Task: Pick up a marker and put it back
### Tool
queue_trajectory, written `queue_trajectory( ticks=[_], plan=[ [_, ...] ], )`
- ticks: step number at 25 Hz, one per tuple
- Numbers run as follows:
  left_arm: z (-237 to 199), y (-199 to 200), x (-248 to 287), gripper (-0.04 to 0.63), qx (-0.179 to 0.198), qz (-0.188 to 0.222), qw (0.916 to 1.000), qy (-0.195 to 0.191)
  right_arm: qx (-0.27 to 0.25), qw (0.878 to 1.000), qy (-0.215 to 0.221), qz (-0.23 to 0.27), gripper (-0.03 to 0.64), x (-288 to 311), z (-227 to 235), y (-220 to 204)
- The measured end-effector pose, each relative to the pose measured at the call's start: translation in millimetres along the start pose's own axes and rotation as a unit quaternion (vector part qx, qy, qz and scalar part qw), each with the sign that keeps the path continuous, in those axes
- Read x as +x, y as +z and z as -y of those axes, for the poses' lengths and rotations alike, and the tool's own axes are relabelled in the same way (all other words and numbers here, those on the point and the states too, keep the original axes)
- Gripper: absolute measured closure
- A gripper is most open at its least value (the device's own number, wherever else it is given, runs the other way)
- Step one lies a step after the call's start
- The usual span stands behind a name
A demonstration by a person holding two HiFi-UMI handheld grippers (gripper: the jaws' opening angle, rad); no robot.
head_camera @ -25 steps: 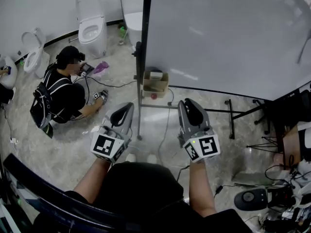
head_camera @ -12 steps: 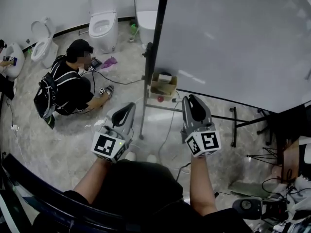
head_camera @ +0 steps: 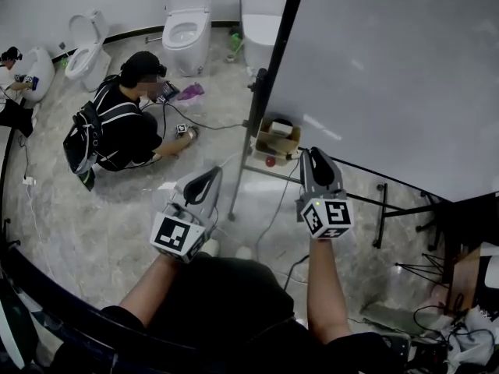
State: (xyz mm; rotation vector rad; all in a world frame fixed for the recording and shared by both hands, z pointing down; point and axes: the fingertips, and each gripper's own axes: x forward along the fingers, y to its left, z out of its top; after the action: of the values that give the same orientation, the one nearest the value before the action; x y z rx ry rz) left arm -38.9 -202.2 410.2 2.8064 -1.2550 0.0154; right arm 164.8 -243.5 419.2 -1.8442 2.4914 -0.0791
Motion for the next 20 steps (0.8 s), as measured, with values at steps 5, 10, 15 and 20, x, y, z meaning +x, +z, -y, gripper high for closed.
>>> queue_trajectory(
  ticks=[5,10,15,20],
  plan=[
    [-0.4,-1.0,0.7,0.591,-0.004,0.000,1.0000,0.006,0.002,1.000,-0.002,-0.010,0.538,14.8,8.4,-13.9],
    [-7.9,-1.3,0.2,0.591,-0.001,-0.001,0.9998,0.019,0.005,1.000,0.006,-0.024,0.538,26.3,8.6,-29.5],
    [-14.4,-2.5,-1.2,0.591,0.002,-0.003,0.9995,0.030,0.000,0.999,0.012,-0.037,0.538,35.6,6.4,-45.4],
    [-20.0,-1.6,-4.3,0.591,0.004,-0.005,0.9991,0.041,-0.010,0.999,0.021,-0.047,0.538,44.0,-0.5,-55.0]
  ],
)
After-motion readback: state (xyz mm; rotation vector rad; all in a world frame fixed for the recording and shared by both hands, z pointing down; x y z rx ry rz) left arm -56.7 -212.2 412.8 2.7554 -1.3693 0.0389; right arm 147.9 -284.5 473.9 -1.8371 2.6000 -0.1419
